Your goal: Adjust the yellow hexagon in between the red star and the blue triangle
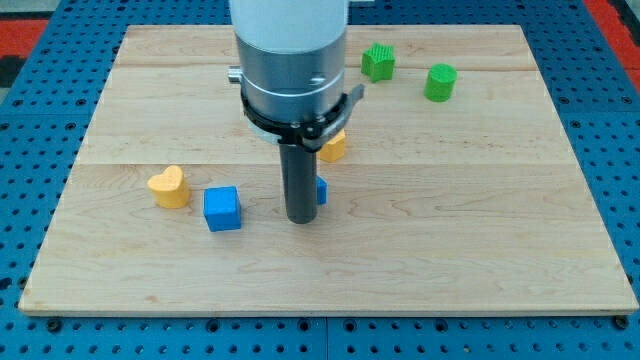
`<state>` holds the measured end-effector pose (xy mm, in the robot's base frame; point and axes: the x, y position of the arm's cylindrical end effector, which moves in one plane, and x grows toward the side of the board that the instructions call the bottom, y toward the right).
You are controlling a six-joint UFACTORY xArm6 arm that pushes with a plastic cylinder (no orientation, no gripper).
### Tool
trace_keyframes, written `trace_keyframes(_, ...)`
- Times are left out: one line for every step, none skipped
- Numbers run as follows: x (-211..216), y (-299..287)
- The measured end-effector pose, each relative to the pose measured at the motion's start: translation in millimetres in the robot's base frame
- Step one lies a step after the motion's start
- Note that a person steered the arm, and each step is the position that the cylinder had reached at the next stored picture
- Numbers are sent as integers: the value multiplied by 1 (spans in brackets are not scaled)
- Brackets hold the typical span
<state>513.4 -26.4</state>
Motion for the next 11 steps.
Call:
trace_keyframes(11, 70)
trace_keyframes(-60, 102)
trace_keyframes(-91, 64)
trace_keyframes(-110, 49)
trace_keyframes(-121, 83)
trace_keyframes(-134, 72)
trace_keyframes(-139, 50)
trace_keyframes(-134, 46)
trace_keyframes(-120, 34)
trace_keyframes(-93, 19)
trace_keyframes(-87, 51)
